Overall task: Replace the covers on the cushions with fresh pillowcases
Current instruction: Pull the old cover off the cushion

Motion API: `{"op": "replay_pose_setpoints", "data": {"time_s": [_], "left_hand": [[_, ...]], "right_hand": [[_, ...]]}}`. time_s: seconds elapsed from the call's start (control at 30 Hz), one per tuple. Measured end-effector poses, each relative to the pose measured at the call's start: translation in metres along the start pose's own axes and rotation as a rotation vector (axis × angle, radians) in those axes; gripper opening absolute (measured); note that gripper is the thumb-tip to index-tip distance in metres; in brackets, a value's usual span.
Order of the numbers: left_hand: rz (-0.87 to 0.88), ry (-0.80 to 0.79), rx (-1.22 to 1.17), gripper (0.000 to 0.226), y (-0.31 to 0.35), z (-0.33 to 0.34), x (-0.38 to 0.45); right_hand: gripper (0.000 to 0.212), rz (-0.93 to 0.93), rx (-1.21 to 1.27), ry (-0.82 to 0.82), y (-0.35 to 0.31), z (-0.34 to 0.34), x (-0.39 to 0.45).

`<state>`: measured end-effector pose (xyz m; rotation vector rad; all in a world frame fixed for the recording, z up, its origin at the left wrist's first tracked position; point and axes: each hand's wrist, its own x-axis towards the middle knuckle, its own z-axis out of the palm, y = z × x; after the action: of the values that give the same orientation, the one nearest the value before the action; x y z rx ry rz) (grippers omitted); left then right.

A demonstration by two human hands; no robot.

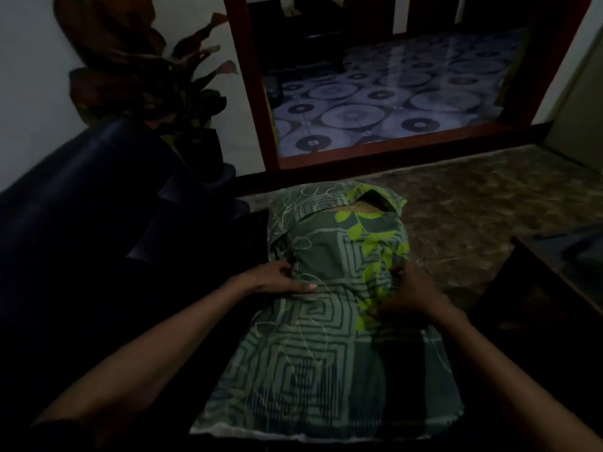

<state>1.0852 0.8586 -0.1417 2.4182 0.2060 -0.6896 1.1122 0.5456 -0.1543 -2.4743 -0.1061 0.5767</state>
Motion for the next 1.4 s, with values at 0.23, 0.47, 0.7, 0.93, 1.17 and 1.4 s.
{"op": "replay_pose_setpoints", "data": {"time_s": [0.23, 0.47, 0.7, 0.93, 1.17, 1.4], "left_hand": [[0.076, 0.357, 0.090, 0.089, 0.051, -0.037, 0.034], [0.035, 0.321, 0.150, 0.096, 0.062, -0.016, 0.084], [-0.133, 0.297, 0.214, 0.100, 0.088, -0.011, 0.097], [-0.065, 0.343, 0.177, 0.111, 0.072, 0.002, 0.115], [0.027, 0.423, 0.254, 0.098, 0.068, 0.012, 0.103], [0.138, 0.382, 0.220, 0.085, 0.068, -0.011, 0.080]], "right_hand": [[0.133, -0.222, -0.134, 0.079, -0.040, -0.009, 0.033], [0.135, -0.342, -0.144, -0.140, -0.009, 0.014, 0.101], [0.128, -0.396, -0.186, -0.233, 0.003, 0.009, 0.129], [0.119, -0.373, -0.309, -0.139, -0.001, 0.007, 0.133], [0.095, -0.107, -0.120, 0.177, -0.025, 0.029, 0.049], [0.154, 0.050, -0.220, -0.106, -0.036, 0.055, -0.013]]}}
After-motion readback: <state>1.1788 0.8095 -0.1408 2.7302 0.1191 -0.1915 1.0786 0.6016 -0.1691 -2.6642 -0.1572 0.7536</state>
